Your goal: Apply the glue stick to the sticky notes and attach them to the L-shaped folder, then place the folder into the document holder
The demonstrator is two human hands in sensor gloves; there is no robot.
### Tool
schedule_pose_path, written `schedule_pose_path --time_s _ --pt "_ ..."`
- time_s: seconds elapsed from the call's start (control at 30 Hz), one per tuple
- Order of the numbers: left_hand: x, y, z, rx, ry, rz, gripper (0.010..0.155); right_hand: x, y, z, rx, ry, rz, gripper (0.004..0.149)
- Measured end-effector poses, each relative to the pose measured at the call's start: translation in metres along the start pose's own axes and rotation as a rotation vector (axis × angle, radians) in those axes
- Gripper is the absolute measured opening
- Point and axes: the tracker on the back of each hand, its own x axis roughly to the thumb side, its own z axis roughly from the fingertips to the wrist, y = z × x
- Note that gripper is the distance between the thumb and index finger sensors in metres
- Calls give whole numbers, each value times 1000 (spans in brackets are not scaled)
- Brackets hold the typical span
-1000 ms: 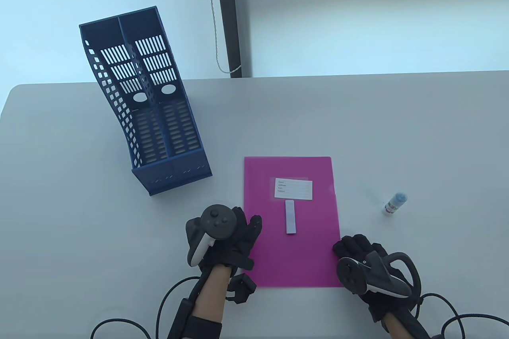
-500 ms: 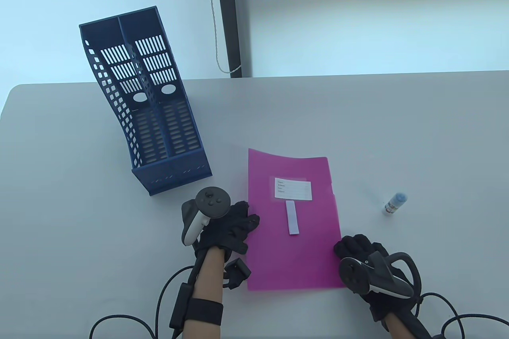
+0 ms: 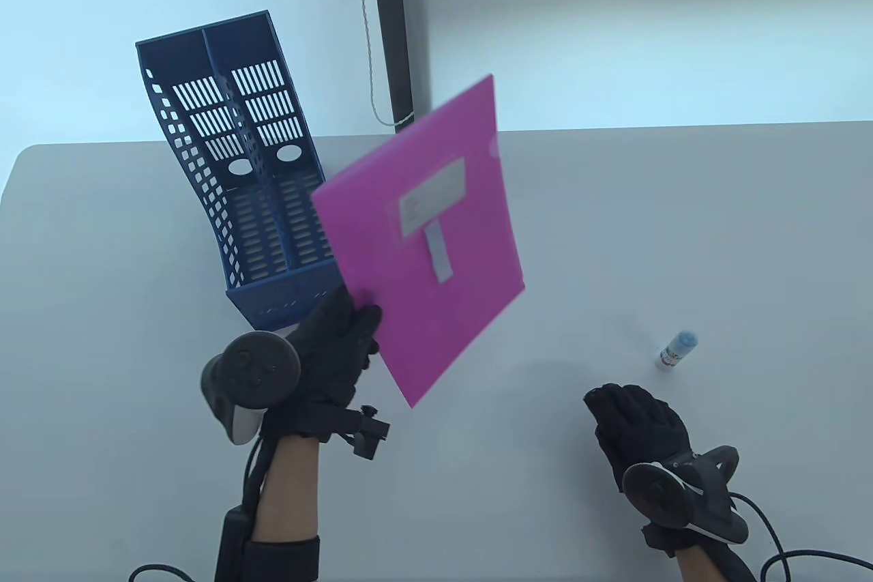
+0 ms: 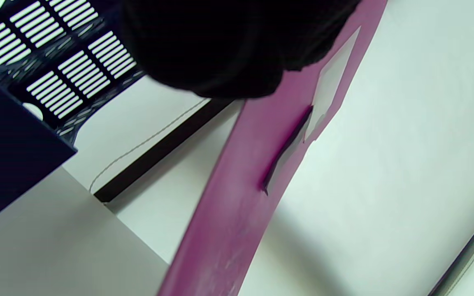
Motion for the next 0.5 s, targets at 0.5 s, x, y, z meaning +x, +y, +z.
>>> schedule_pose_path --time_s 0.5 --pt "-13 83 -25 396 147 -352 39 0 3 -1 38 8 -83 47"
